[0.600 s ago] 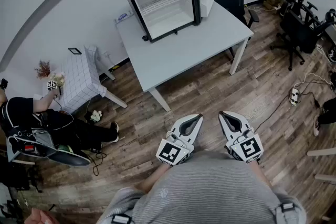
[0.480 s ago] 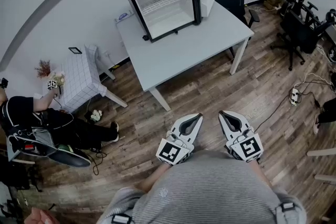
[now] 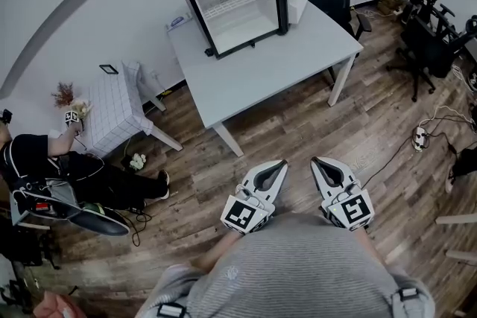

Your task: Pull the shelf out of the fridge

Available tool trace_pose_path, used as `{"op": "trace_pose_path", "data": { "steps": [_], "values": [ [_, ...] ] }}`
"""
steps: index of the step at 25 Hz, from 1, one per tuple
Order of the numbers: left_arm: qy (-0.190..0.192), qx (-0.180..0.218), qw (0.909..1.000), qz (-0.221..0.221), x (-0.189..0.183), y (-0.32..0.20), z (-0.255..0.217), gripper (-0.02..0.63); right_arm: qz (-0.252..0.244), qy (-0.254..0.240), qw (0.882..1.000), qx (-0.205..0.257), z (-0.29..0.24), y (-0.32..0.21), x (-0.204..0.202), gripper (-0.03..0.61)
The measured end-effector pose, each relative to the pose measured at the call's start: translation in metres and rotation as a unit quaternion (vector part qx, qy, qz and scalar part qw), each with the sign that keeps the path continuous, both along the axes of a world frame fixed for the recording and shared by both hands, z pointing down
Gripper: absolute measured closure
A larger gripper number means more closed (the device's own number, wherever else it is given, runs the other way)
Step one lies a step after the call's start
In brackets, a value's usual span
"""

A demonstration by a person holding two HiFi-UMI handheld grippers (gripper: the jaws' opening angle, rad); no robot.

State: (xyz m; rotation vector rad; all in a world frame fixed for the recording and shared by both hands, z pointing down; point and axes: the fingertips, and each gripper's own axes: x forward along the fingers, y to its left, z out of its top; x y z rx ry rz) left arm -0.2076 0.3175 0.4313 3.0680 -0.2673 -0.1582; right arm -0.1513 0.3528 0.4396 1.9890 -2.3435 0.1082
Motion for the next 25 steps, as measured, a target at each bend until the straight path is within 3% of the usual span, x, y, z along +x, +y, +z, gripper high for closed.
{"op": "trace_pose_path", "data": {
  "steps": [8,13,25],
  "values": [
    [0.002,-0.005,1.0,0.0,0.0038,-0.0036,0.0008,0.603,0.008,-0.007,1.0,-0.002,0.0015,-0.0023,0.0073,0.566],
    [0.001,-0.006,1.0,-0.002,0.0075,-0.0038,0.0002,0.603,-0.006,-0.038,0.999,0.018,-0.004,-0.0025,0.0086,0.565],
    [0.003,-0.003,1.0,0.0,0.0079,-0.0031,-0.004,0.603,-0.001,-0.029,0.999,0.017,-0.0051,-0.0038,0.0097,0.565]
  ]
}}
